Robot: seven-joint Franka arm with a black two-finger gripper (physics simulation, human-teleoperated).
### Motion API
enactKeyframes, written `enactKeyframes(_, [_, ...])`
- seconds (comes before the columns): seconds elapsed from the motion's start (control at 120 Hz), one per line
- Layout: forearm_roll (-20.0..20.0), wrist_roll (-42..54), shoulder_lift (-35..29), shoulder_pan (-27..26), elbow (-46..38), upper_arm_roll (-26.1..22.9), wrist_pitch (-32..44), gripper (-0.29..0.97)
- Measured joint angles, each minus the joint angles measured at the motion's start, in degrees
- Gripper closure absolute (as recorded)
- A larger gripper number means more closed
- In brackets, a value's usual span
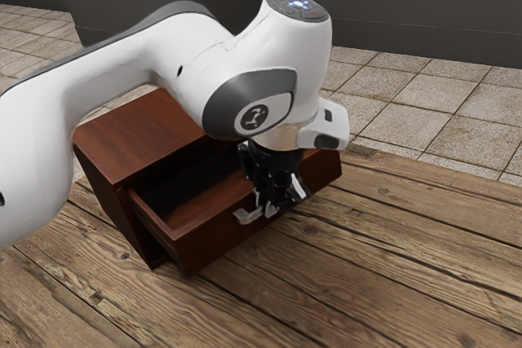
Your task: Pull the drawer handle with one arm to open the drawer
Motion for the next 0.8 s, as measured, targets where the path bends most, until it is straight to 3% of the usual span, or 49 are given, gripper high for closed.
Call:
enactKeyframes(0.217, [0.1,-1.9,-0.5,-5.3,-0.5,2.8,0.1,0.65])
enactKeyframes(0.642, [1.1,-4.6,-0.7,-6.9,-0.3,3.2,0.4,0.76])
enactKeyframes(0.8, [0.5,-5.0,-2.7,-7.8,0.0,3.2,0.2,0.57])
